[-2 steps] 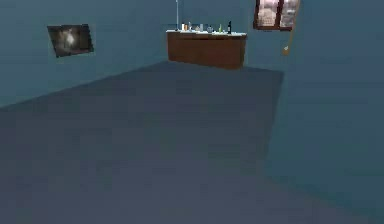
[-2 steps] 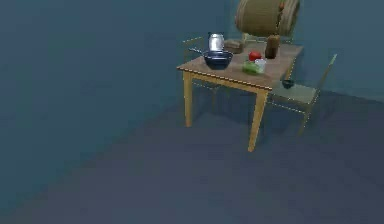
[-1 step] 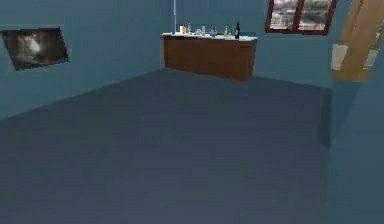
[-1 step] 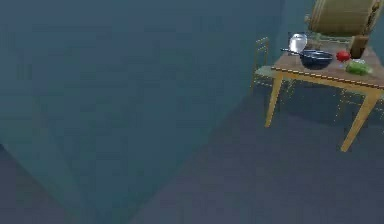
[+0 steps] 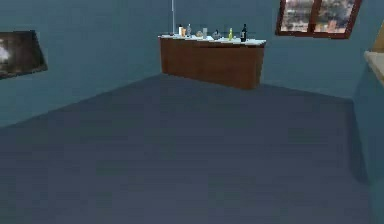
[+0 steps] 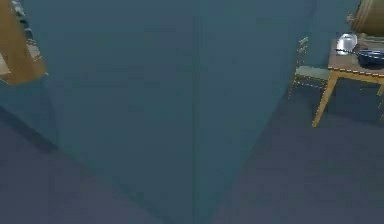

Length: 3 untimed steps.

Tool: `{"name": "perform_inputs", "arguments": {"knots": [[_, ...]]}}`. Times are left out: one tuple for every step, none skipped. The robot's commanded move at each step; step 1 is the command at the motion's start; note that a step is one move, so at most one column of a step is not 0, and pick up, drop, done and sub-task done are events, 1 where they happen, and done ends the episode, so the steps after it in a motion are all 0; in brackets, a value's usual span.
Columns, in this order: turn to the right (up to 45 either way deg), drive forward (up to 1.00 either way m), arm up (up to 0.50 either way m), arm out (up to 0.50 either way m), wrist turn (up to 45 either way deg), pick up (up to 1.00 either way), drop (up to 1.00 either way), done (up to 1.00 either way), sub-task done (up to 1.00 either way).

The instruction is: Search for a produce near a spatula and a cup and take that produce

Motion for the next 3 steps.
{"name": "perform_inputs", "arguments": {"knots": [[0.0,1.00,0.00,0.00,0.0,0.00,0.00,0.00,0.00],[0.0,1.00,0.00,0.00,0.0,0.00,0.00,0.00,0.00],[0.0,1.00,0.00,0.00,0.0,0.00,0.00,0.00,0.00]]}}
